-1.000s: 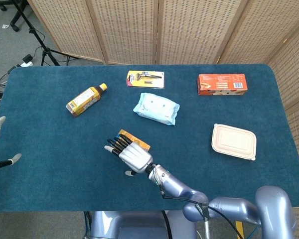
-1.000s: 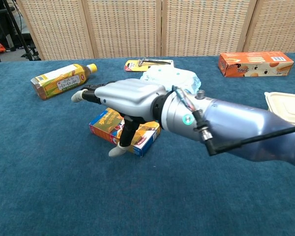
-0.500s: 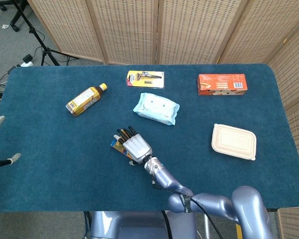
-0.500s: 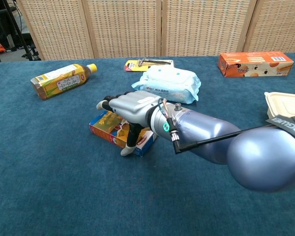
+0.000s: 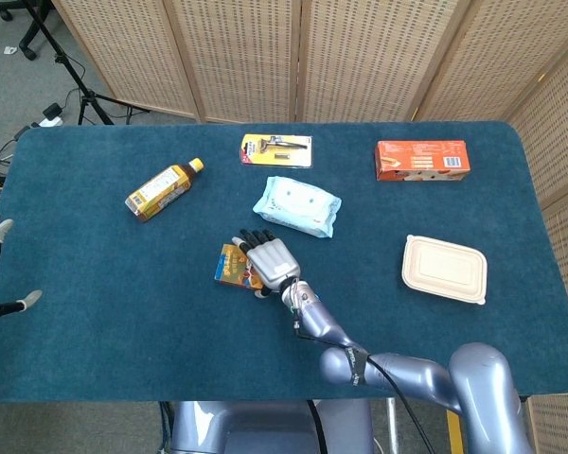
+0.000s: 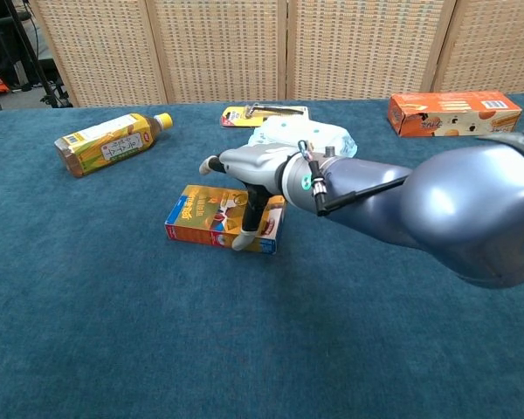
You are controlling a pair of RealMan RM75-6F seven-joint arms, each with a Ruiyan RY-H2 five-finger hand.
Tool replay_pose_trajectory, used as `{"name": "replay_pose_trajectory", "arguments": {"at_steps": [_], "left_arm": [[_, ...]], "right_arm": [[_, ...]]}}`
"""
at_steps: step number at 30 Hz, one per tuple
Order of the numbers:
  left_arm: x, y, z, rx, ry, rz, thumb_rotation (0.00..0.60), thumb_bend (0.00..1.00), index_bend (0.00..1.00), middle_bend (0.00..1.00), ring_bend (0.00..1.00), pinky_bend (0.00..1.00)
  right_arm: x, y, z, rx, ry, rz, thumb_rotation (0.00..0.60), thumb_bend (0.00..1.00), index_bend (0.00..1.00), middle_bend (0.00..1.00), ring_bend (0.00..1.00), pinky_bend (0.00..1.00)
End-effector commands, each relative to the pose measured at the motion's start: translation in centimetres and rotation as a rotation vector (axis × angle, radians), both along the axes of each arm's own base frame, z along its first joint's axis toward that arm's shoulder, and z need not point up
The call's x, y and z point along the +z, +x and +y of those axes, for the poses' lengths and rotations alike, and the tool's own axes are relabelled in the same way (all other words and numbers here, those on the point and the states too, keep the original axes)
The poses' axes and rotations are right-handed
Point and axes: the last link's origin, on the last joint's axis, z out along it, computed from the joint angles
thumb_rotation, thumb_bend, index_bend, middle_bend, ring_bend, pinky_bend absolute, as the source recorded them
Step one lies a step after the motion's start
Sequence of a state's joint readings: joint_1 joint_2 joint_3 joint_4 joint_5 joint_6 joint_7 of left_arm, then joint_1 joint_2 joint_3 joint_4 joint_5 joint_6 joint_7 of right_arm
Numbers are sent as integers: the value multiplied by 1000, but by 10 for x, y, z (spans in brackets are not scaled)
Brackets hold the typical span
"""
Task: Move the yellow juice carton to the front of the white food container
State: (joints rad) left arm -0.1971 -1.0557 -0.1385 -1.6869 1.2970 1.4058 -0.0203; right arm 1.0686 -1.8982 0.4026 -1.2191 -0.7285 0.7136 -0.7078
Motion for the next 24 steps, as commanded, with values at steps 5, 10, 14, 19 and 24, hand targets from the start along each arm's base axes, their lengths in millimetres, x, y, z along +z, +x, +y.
{"name": "replay_pose_trajectory", "arguments": {"at_steps": [5,10,14,19,24], "left_arm": [[0,0,0,-1,-2,-4,600,0,0,0,0,0],[2,-1,0,3,3,-10,600,0,0,0,0,0],[3,-2,0,7,4,-13,600,0,0,0,0,0],[3,-2,0,5,-1,-14,600,0,0,0,0,0],[0,1,-2,-7,-10,-12,600,0,0,0,0,0]], "right_arm": [[1,1,-11,-84,93,17,600,0,99,379,403,205],[0,10,-12,-57,46,-42,600,127,297,629,631,361],[13,20,-8,-10,19,-148,600,236,345,644,636,362],[56,26,-7,87,-42,-247,600,260,369,646,637,363],[106,1,-8,178,-139,-218,600,267,380,647,637,363]]}}
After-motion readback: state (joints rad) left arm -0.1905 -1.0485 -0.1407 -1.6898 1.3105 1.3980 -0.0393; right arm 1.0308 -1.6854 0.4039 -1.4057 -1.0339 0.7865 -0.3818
